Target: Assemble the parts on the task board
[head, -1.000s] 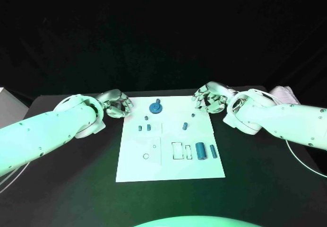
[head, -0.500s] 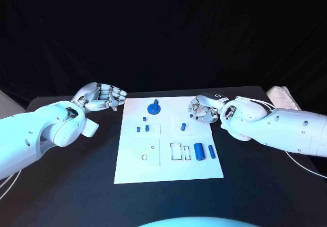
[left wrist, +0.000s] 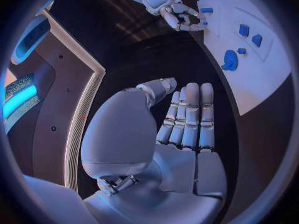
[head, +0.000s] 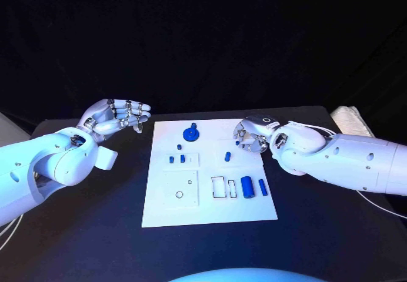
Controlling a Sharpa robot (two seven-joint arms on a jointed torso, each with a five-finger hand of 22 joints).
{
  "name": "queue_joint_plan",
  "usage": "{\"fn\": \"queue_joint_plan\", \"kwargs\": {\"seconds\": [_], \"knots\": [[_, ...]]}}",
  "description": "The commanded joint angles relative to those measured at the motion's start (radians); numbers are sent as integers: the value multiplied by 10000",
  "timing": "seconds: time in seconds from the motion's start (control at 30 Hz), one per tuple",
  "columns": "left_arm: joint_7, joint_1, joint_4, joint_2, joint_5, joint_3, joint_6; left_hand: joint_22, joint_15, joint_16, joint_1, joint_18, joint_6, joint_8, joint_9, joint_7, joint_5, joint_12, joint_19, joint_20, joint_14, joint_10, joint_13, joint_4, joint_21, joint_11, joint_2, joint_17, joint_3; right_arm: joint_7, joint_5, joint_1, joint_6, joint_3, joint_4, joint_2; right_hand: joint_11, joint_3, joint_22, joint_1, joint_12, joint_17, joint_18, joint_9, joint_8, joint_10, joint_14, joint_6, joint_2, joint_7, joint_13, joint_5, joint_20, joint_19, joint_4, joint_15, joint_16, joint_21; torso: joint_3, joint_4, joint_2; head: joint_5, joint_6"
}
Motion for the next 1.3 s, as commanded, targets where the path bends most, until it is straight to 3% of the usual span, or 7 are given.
{"fn": "queue_joint_plan", "kwargs": {"seconds": [0.03, 0.27, 0.47, 0.93, 1.17, 1.3], "knots": [[309, 2, 40, -26, 397, 10, 122, -14, 4, -50, -29, 146, -10, 68, -18, 92, -19, 52, -74, -4, -74, -82, -17, 22, -64, -12, 77, -20, -60, -350, -429, -14, 94, 1, -26, 40, 17, 81, 785, -99, -56, -9, 124, -3, 15, 96, 455, 85, 25, 12, -30, -52, -20, 62, 0, 12, -62, 38, 15, -1, 16, -21, -18], [324, 3, 63, -60, 424, 10, 134, -14, 4, -50, -29, 146, -10, 68, -18, 92, -19, 52, -74, -4, -74, -82, -17, 22, -64, -12, 77, -20, -60, -475, -461, -25, 271, 1, -112, 150, 8, 312, 840, -170, -134, -31, 106, 18, 57, 307, 459, 235, 121, 5, -202, -101, -19, 125, -15, 3, -83, 121, 32, -4, 14, 80, -67], [329, 3, 95, -68, 478, 10, 133, -27, -1, -65, -13, 149, 0, 86, -17, 86, -18, 70, -67, -4, -69, -81, -20, 16, -79, -17, 98, -32, -67, -478, -384, -31, 343, 1, -166, 234, -34, 578, 907, -242, -210, -39, 87, 51, 110, 578, 470, 400, 193, -23, -340, -411, -36, 182, -90, -36, -88, 215, 22, 1, 11, 58, -84], [296, 3, 137, -73, 337, 10, 100, -38, -7, -78, 8, 153, 10, 103, -18, 83, -15, 88, -56, -6, -59, -78, -22, 10, -90, -22, 129, -43, -69, -420, -201, -203, 466, 1, -341, 498, -145, 887, 1011, -403, -317, 21, 56, 147, 248, 999, 496, 715, 359, -122, -468, -491, -85, 249, -218, -139, -49, 355, 28, 5, 5, 78, -134], [249, 3, 144, -82, 277, 10, 116, -43, -13, -85, 37, 157, 6, 110, -21, 83, -14, 100, -41, -11, -45, -81, -26, -9, -93, -24, 144, -52, -71, -485, -181, -269, 600, 2, -367, 549, -226, 1158, 1120, -358, -431, 58, 23, 257, 374, 1279, 507, 912, 637, -187, -509, -482, -137, 305, -482, -214, -24, 512, 24, -14, 1, 84, -168], [219, 3, 137, -82, 267, 10, 135, -47, -17, -95, 59, 157, 29, 134, -19, 83, -13, 111, -28, -16, -35, -88, -31, -26, -92, -24, 154, -61, -79, -606, -275, -288, 663, 2, -353, 564, -281, 1487, 1216, -297, -508, 81, -4, 411, 516, 1567, 509, 1017, 808, -205, -509, 74, -180, 351, -875, -282, -11, 647, 29, -20, 6, 75, -176]]}}
